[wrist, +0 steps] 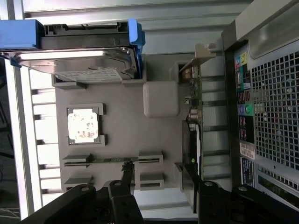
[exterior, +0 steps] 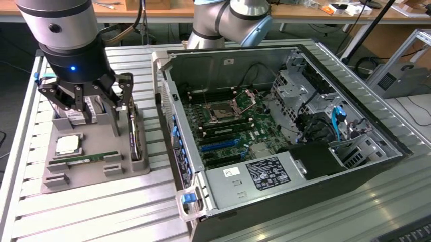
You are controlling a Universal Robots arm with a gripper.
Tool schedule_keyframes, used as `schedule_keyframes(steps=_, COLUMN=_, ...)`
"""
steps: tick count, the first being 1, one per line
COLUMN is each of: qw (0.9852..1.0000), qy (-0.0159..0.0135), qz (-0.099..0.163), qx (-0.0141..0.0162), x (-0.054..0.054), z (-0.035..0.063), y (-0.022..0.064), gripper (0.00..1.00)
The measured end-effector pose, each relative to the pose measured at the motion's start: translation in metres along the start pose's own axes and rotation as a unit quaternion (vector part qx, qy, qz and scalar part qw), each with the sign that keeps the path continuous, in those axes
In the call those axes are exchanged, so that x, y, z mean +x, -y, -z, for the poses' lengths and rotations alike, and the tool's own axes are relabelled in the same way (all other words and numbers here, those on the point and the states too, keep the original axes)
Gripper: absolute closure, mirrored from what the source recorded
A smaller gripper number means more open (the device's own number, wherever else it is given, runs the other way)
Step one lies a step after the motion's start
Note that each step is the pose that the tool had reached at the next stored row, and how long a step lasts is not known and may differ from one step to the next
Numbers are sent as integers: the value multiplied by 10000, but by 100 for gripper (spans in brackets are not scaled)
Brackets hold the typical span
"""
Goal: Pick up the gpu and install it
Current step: 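Pick up the gpu and move the gpu toward the slot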
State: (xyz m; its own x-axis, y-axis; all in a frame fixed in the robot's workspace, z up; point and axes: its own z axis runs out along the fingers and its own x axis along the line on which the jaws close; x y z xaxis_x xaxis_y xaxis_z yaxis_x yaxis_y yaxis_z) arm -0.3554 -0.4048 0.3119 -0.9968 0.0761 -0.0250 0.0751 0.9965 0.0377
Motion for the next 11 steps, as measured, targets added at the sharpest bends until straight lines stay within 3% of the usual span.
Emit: schedule_keyframes(steps=11, qw=10000, qy=2, qz=1, qx=24, x=0, z=-47, y=5, gripper=46)
